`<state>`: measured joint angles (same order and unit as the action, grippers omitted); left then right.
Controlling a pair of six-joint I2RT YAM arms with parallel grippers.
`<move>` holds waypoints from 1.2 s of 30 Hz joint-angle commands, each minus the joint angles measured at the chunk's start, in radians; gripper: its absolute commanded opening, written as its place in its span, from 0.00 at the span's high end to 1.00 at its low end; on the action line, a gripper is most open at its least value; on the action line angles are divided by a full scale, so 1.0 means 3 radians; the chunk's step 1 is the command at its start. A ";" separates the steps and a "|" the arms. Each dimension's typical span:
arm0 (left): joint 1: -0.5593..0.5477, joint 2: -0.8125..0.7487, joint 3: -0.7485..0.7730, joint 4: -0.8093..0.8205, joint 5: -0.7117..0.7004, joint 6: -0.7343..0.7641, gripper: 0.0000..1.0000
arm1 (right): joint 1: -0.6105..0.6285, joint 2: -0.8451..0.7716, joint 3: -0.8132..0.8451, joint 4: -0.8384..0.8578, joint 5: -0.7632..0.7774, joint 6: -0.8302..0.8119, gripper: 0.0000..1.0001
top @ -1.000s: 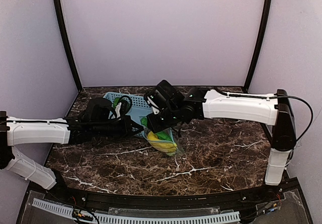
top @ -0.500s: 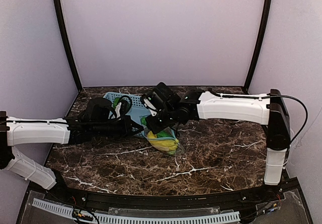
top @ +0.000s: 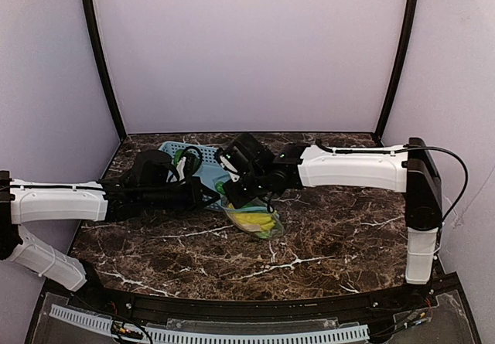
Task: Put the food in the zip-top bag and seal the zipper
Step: Adjust the fake vegetable in the zipper food storage bag.
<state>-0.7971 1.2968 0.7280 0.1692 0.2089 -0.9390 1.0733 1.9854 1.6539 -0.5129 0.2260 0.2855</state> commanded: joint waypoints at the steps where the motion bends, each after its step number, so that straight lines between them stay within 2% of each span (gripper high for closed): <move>1: -0.0022 -0.0134 0.0015 0.0042 0.0017 0.0065 0.99 | -0.0028 0.0063 -0.0156 -0.0005 0.0157 0.0082 0.81; 16: -0.0022 -0.0035 0.0186 0.0486 0.0459 0.0433 0.99 | -0.0040 -0.0092 -0.0558 -0.0046 0.0264 0.0497 0.81; 20: -0.0022 -0.0036 0.0176 0.0296 0.0369 0.0403 0.99 | -0.0040 -0.0167 -0.0513 -0.0087 0.0194 0.0511 0.79; 23: -0.0022 -0.0105 0.0183 -0.0107 -0.0038 0.0332 0.99 | -0.0040 -0.0335 -0.0493 -0.0095 0.0019 0.0479 0.74; 25: -0.0022 -0.0145 0.0149 -0.0228 -0.0149 0.0305 0.99 | -0.0040 -0.0506 -0.0489 -0.0107 -0.0168 0.0459 0.70; 32: -0.0022 -0.0096 0.0128 -0.0163 -0.0065 0.0247 0.99 | -0.0035 -0.1107 -0.0632 -0.0055 -0.0976 0.0466 0.53; 36: -0.0022 -0.0046 0.0150 -0.0113 -0.0031 0.0244 0.99 | -0.0032 -0.1380 -0.0746 -0.0040 -0.1212 0.0552 0.48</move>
<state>-0.8009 1.2789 0.7498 0.1337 0.1974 -0.8604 1.0668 1.6325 1.4689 -0.5285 -0.0212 0.4282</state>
